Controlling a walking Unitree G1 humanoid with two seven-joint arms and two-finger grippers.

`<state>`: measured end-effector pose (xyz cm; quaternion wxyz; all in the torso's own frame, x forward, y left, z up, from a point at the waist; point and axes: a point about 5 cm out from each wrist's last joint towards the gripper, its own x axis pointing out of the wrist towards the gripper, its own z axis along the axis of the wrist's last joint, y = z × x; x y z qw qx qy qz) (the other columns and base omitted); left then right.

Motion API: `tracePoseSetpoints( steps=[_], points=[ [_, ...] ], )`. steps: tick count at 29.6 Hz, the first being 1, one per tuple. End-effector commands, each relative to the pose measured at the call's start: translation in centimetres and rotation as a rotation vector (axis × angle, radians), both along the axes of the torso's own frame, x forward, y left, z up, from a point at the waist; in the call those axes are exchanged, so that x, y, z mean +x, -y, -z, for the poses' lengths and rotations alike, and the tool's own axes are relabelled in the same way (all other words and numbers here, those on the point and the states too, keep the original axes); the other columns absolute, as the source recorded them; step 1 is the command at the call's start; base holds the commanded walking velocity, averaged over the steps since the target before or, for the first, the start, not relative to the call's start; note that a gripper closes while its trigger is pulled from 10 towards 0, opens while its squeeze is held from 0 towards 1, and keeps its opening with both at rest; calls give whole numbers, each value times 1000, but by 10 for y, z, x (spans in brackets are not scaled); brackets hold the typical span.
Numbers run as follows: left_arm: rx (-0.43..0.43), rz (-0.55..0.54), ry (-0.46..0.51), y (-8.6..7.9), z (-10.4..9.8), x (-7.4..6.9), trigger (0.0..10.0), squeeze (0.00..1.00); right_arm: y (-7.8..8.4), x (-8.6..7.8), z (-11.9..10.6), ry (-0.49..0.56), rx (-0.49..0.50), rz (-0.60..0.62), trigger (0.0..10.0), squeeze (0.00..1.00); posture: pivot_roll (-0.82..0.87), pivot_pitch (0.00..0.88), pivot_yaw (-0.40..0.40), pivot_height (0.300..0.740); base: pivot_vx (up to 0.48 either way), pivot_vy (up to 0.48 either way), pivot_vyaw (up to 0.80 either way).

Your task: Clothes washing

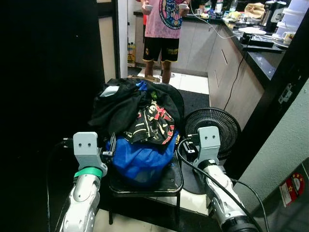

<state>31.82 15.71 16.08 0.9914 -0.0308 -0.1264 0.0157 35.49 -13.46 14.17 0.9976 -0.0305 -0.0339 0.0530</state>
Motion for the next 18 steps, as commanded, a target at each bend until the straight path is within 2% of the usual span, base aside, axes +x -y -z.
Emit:
tracePoseSetpoints(
  steps=[1, 6, 18],
  points=[
    [4, -14, -26, -4, 5, -1, 10000, 0, -3, -1, 2, -10, 0, -5, 10000, 0, 15, 25, -8, 740, 352, 0, 0],
    [33, 10, -32, -9, 1, 2, 10000, 0, -4, -1, 5, -6, 26, 29, 10000, 0, 37, 25, 58, 740, 352, 0, 0],
    [2, -19, -20, -14, -5, 9, 10000, 0, -4, 2, -4, 14, 30, 8, 10000, 0, 26, 28, 25, 740, 326, 0, 0]
  ],
)
